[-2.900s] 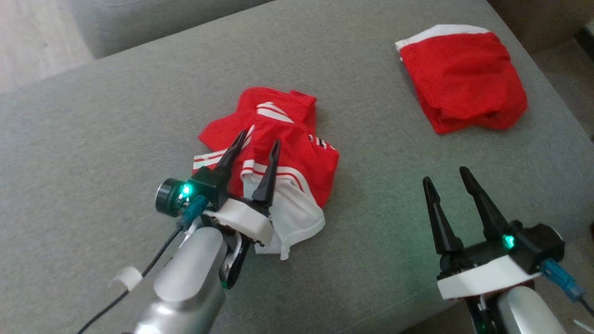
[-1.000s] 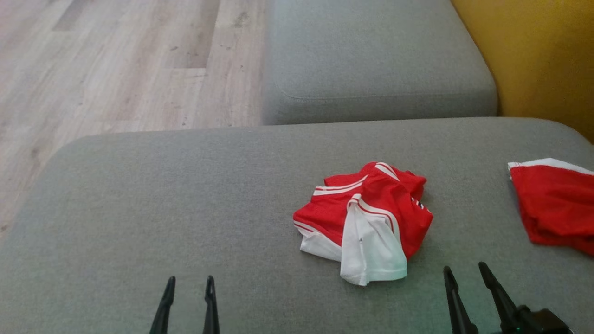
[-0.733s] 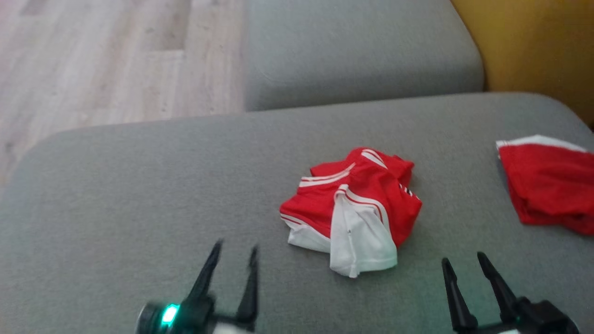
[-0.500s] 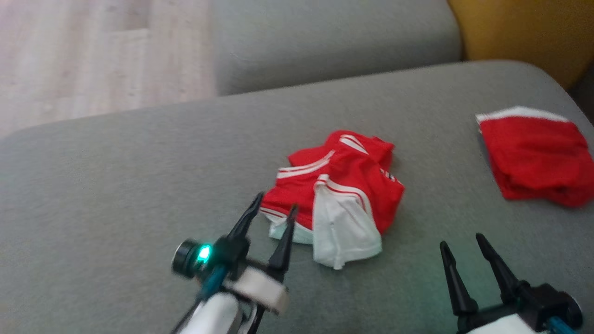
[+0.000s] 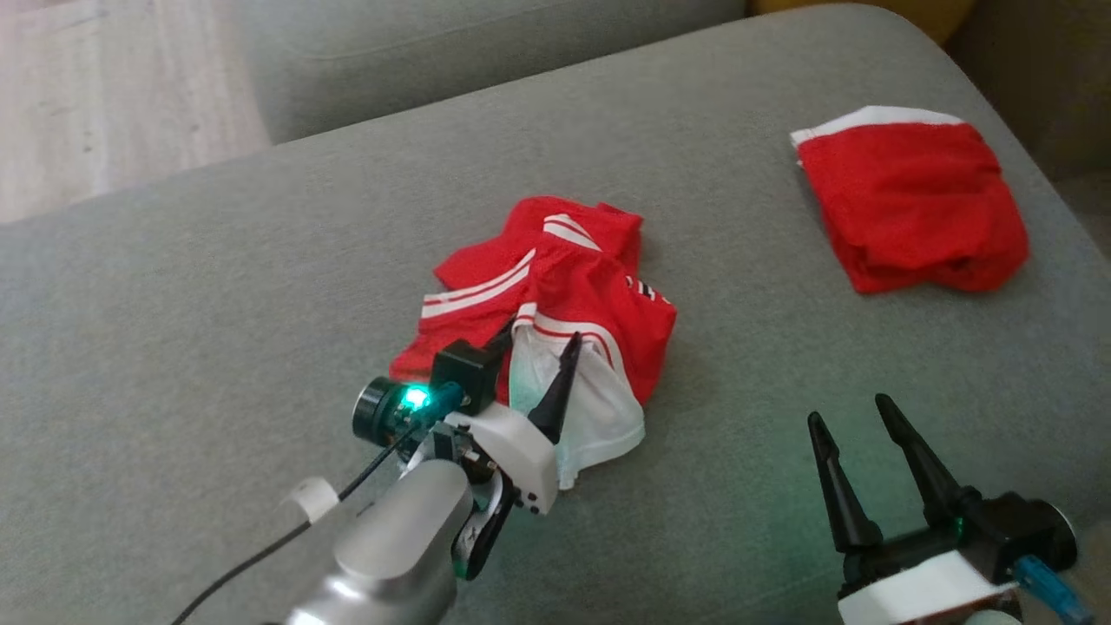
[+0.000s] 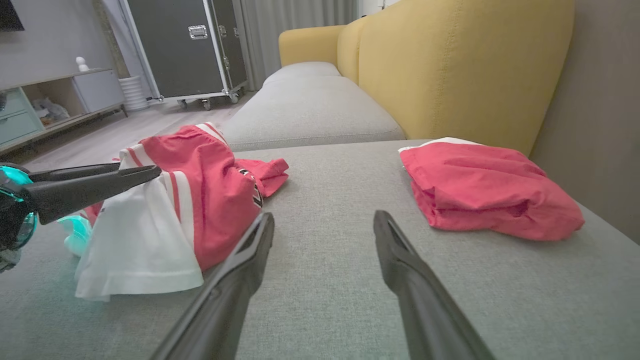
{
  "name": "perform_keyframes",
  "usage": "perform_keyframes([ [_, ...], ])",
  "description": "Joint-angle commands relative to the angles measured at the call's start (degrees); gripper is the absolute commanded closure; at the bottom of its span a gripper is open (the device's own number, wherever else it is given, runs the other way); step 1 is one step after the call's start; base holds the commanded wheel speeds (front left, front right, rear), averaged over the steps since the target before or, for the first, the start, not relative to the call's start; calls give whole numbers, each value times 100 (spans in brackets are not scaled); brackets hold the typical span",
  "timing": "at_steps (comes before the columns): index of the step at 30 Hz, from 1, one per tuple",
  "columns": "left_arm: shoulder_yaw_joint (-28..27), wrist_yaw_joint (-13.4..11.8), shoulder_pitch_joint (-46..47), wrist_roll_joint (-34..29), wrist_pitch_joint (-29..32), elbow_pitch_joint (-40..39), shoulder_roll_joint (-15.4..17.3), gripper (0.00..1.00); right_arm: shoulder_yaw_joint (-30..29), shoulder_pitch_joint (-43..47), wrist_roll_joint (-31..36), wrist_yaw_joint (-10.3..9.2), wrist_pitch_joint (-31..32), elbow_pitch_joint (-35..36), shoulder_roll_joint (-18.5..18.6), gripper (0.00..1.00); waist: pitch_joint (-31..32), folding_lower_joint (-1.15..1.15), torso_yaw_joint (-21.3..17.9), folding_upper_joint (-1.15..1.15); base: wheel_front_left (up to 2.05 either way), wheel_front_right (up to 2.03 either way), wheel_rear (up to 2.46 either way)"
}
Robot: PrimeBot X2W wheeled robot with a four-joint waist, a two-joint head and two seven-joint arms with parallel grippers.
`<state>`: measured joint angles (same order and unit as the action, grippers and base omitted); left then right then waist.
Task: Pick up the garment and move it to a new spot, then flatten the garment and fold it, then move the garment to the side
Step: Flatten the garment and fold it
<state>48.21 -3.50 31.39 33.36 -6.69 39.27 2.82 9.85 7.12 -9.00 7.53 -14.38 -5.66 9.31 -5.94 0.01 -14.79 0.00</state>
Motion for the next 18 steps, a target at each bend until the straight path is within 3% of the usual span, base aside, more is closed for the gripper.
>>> perform_keyframes([
  [1,-38,21,388,75,-101,-95,6,0,118,-275,-24,-4,-62,154,56,0,-33,-1,-116,0,0,0,0],
  [2,28,14,454,112,-189,-72,6,29,127,-282,-25,-4,-62,145,45,0,-26,-1,-156,0,0,0,0],
  [3,28,14,454,112,-189,-72,6,29,127,-282,-25,-4,-62,145,45,0,-26,-1,-156,0,0,0,0],
  [4,99,10,513,145,-257,-46,6,74,138,-286,-23,-4,-62,135,37,0,-14,-1,-190,0,0,0,0],
  [5,173,9,571,173,-321,-27,6,100,139,-286,-23,-4,-62,125,25,0,2,-1,-224,0,0,0,0],
  [13,601,171,1233,635,-593,-216,6,100,173,-259,-3,-4,-62,69,-78,0,232,-1,-514,0,0,0,0],
  [18,397,331,2274,999,-758,-508,6,100,217,-171,19,-4,-62,36,-128,0,440,-1,-563,0,0,0,0],
])
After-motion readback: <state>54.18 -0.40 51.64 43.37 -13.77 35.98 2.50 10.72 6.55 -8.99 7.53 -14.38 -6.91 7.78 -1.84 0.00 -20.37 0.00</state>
